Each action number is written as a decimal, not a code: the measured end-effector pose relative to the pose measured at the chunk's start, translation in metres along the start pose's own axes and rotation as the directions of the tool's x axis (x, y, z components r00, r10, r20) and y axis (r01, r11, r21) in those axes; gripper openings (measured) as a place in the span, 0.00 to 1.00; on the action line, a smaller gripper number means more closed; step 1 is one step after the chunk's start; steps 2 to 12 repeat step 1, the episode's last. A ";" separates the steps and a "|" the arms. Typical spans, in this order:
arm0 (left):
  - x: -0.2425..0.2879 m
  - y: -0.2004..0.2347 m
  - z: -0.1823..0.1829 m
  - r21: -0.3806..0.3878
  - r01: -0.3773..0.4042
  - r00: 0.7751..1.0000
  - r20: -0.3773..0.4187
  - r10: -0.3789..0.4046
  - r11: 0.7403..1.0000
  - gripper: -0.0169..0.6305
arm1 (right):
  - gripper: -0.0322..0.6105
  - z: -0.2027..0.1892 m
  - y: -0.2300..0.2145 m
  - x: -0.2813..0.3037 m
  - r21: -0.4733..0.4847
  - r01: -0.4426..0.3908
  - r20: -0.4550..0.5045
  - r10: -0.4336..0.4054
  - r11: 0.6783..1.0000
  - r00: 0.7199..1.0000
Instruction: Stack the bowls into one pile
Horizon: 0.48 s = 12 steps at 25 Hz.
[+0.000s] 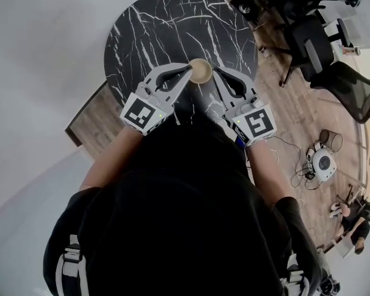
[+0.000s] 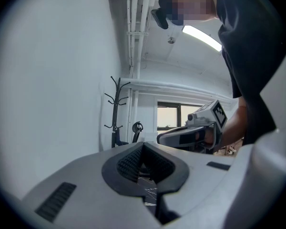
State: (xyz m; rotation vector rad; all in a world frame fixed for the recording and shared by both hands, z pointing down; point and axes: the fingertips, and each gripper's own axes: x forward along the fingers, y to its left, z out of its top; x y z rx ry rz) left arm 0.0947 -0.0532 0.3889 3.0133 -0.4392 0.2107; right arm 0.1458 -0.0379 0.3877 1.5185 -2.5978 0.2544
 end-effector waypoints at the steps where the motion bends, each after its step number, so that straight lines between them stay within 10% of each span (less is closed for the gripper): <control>1: 0.000 0.000 0.000 0.002 0.000 1.000 0.000 0.000 1.000 0.03 | 0.05 0.000 0.000 0.000 0.002 0.001 0.001 -0.001 1.000 1.000; 12: 0.000 0.000 0.000 0.002 0.000 1.000 0.000 0.000 1.000 0.03 | 0.05 0.000 0.000 0.000 0.002 0.001 0.001 -0.001 1.000 1.000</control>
